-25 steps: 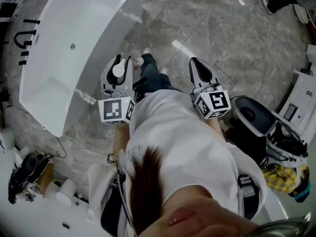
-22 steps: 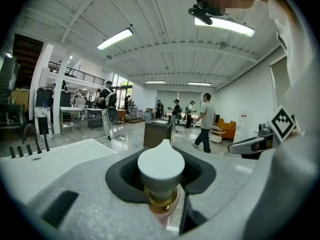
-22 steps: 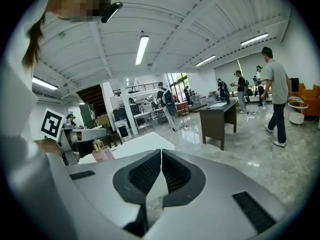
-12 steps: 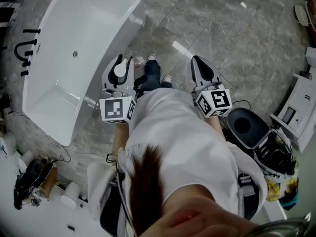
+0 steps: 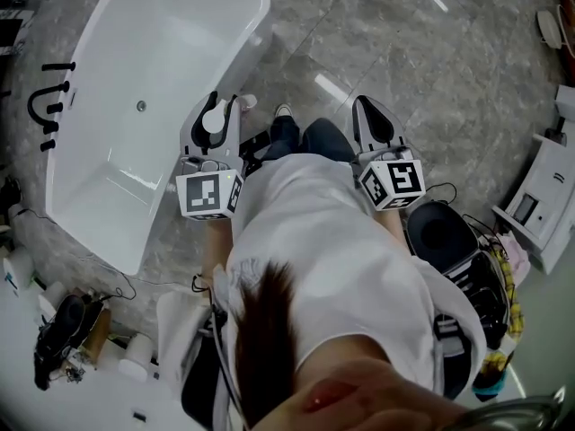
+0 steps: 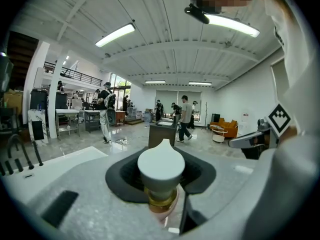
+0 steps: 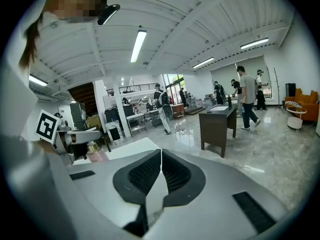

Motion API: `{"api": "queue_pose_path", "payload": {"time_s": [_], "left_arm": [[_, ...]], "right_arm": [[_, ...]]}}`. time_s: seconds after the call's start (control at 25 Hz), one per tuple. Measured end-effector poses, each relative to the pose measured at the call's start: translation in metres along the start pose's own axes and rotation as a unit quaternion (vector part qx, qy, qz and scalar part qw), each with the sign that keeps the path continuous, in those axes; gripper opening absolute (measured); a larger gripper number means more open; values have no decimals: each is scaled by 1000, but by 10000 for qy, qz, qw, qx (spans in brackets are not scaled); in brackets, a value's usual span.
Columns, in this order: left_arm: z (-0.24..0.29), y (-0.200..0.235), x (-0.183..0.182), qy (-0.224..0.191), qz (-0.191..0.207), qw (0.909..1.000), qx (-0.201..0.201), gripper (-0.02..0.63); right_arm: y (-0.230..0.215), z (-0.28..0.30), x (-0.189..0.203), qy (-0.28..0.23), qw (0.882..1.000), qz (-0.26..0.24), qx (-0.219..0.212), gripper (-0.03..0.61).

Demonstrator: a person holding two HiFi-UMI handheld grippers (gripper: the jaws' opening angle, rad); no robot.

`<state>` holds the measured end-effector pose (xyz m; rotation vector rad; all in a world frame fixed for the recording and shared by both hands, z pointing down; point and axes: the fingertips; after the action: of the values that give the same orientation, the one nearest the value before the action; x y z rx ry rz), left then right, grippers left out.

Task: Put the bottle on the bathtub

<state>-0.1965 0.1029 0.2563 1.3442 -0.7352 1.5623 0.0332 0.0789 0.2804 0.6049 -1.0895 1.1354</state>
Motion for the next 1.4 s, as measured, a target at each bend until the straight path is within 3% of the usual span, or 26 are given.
{"api": "queue_pose_path", "payload": {"time_s": [0.32, 0.76, 1.4], "left_arm": [[14, 18, 0, 19, -138, 9999, -13, 139], [65, 29, -17, 47, -231, 9994, -267, 139], [180, 63, -84, -545, -154, 9902, -1275, 138]], "right_arm": [[-6, 17, -4, 93, 9999, -10, 131, 14], [-34, 74, -28, 219, 9996, -77, -179, 15], [-136, 177, -99, 84, 9971, -336, -676, 14]]}}
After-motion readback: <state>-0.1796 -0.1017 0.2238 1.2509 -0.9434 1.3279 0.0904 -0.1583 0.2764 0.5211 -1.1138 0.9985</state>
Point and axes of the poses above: the fingertips, and each gripper's own axes: z forward along the fingers, y to its left, x out of its underside, and after that the axes turned 11 degrees about x, right-handed
